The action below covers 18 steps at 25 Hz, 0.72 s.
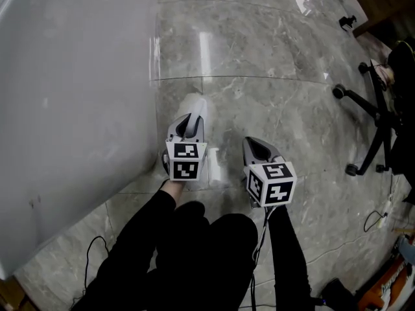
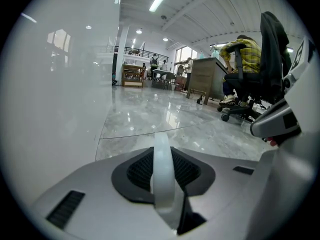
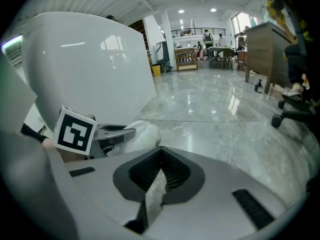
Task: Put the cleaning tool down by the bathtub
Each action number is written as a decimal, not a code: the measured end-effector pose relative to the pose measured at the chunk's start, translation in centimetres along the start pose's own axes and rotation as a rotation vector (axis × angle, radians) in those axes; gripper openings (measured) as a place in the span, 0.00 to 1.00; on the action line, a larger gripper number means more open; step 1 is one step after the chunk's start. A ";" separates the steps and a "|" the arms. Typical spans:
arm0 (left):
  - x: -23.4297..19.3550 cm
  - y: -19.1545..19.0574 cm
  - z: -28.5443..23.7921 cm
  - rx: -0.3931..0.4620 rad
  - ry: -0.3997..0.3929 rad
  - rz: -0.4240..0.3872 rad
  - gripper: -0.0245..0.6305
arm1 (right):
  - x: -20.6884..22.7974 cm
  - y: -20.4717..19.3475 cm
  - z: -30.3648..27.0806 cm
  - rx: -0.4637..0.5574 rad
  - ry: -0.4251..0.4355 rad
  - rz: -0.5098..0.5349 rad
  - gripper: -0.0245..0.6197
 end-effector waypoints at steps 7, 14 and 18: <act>-0.2 0.4 -1.4 -0.010 0.002 0.005 0.19 | -0.8 -0.8 -1.9 -0.037 0.028 0.026 0.04; 0.3 -0.1 -2.0 -0.023 -0.001 -0.002 0.19 | -1.4 -1.6 -3.2 -0.054 0.044 0.002 0.04; 0.2 -0.5 -1.9 -0.033 -0.004 -0.004 0.19 | -1.6 -1.8 -3.4 -0.064 0.049 -0.013 0.04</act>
Point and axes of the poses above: the fingertips, and each gripper's own axes: z backward along the fingers, x to its right, y out of its top, the point moved 7 cm from there along z, backward along the fingers, and after that the axes turned 7 degrees about x, right-handed, at the moved point
